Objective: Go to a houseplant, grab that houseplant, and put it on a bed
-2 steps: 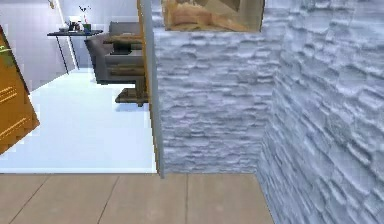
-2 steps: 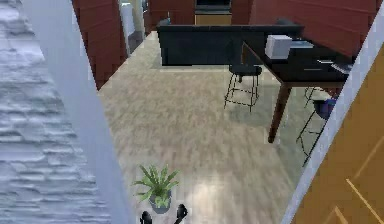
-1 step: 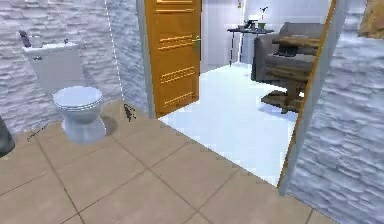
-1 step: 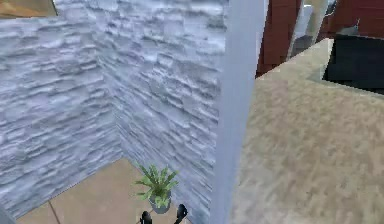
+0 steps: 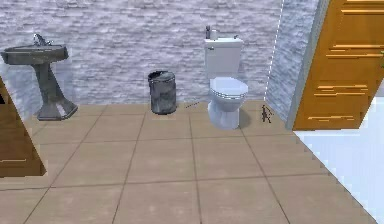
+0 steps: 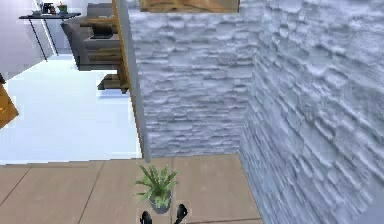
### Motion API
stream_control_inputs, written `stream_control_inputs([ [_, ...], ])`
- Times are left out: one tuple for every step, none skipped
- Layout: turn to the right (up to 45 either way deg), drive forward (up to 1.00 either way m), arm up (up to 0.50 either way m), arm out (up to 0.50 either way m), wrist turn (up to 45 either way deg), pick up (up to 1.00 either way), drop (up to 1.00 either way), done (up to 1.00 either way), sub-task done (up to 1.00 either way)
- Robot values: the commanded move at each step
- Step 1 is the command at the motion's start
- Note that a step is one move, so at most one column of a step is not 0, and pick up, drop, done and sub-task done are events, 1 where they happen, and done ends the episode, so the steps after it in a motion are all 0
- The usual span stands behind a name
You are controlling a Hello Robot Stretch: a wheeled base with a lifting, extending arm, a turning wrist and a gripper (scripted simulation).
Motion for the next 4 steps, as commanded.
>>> stream_control_inputs([
  [0.0,0.55,0.0,0.0,0.0,0.0,0.0,0.0,0.0],
  [-45.0,0.0,0.0,0.0,0.0,0.0,0.0,0.0,0.0],
  [-24.0,0.0,0.0,0.0,0.0,0.0,0.0,0.0,0.0],
  [0.0,0.9,0.0,0.0,0.0,0.0,0.0,0.0,0.0],
])
